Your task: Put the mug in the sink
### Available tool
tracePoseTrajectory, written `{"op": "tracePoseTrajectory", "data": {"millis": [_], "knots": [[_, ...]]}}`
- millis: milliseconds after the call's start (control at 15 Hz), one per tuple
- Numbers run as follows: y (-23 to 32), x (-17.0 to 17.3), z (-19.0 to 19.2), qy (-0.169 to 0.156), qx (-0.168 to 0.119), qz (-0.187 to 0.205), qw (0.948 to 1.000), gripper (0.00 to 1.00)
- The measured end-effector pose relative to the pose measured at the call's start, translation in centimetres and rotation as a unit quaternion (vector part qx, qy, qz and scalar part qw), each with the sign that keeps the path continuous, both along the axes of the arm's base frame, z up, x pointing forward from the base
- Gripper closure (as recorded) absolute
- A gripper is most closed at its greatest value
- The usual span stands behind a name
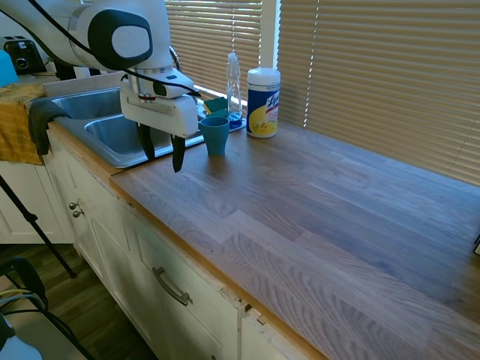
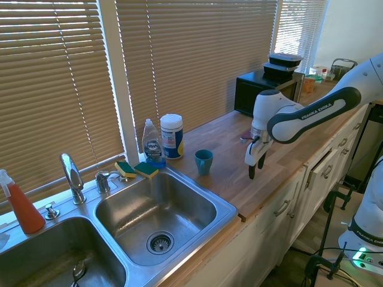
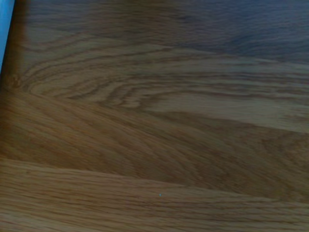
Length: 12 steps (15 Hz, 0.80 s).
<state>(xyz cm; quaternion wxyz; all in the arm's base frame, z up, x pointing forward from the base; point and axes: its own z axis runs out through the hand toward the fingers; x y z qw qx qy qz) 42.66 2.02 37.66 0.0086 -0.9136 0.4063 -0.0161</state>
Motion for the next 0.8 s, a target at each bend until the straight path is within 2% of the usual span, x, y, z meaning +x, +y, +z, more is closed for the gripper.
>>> {"op": "tracePoseTrajectory", "data": {"millis": [200, 333, 600, 800], "knots": [[0.0, 0.1, 0.1, -0.003, 0.0, -0.002, 1.0, 0.0], [0.5, 0.8, 1.1, -0.024, 0.004, -0.005, 0.9997, 0.0], [1.6, 2.7, 4.4, -0.064, 0.018, -0.036, 0.9971, 0.0], [1.9, 4.7, 6.7, -0.094, 0.027, -0.071, 0.9927, 0.0]]}}
